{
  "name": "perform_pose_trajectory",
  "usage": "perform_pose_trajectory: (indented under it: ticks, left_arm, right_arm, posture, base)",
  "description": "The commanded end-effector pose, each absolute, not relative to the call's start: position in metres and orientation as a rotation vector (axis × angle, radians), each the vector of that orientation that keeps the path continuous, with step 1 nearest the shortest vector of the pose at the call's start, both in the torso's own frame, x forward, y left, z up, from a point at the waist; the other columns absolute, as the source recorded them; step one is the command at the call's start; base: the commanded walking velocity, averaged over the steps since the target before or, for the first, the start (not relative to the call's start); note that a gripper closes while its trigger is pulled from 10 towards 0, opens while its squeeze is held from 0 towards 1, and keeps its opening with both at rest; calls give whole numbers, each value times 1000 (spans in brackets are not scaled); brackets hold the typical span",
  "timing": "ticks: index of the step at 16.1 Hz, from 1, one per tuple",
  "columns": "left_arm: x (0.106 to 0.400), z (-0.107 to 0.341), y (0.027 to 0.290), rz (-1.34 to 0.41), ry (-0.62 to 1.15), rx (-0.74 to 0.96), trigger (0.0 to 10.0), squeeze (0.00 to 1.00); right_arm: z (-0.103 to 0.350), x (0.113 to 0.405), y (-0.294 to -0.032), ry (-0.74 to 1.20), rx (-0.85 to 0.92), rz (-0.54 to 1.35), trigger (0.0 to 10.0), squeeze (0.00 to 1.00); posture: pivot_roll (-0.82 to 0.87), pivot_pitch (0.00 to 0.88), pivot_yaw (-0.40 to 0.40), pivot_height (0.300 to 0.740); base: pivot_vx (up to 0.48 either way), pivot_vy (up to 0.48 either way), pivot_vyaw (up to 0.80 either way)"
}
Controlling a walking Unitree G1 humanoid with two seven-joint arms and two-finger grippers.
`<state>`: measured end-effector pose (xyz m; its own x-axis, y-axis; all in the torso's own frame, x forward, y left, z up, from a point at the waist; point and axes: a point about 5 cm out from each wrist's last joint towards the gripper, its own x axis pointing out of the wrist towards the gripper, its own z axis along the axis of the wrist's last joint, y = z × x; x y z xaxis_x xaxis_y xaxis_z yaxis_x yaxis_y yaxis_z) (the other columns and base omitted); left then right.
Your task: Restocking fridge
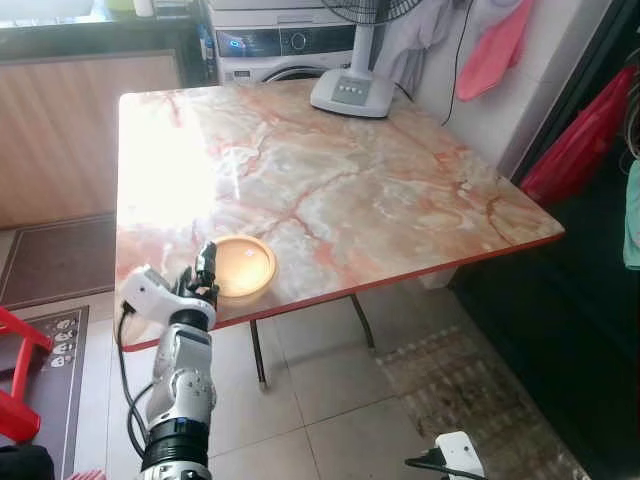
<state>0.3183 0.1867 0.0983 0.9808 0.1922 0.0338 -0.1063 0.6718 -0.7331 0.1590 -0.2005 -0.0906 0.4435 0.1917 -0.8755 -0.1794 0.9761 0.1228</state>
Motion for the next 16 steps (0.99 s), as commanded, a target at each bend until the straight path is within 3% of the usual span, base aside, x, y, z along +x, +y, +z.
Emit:
perform_pose_trajectory:
  ticks: [1, 16]
  left_arm:
    - [324, 100, 182, 152, -99, -842, 10000, 0]
    - [338, 90, 162, 84, 5, -818, 10000, 0]
  right_arm:
    - [-90, 158, -204, 1094, 6, 226, 10000, 0]
    - [-90, 158, -207, 1095, -8, 229, 10000, 0]
  posture:
    - [52, 0, -99, 740]
    - [40, 3, -106, 740]
  base:
    - [0, 0, 0]
    - [0, 0, 0]
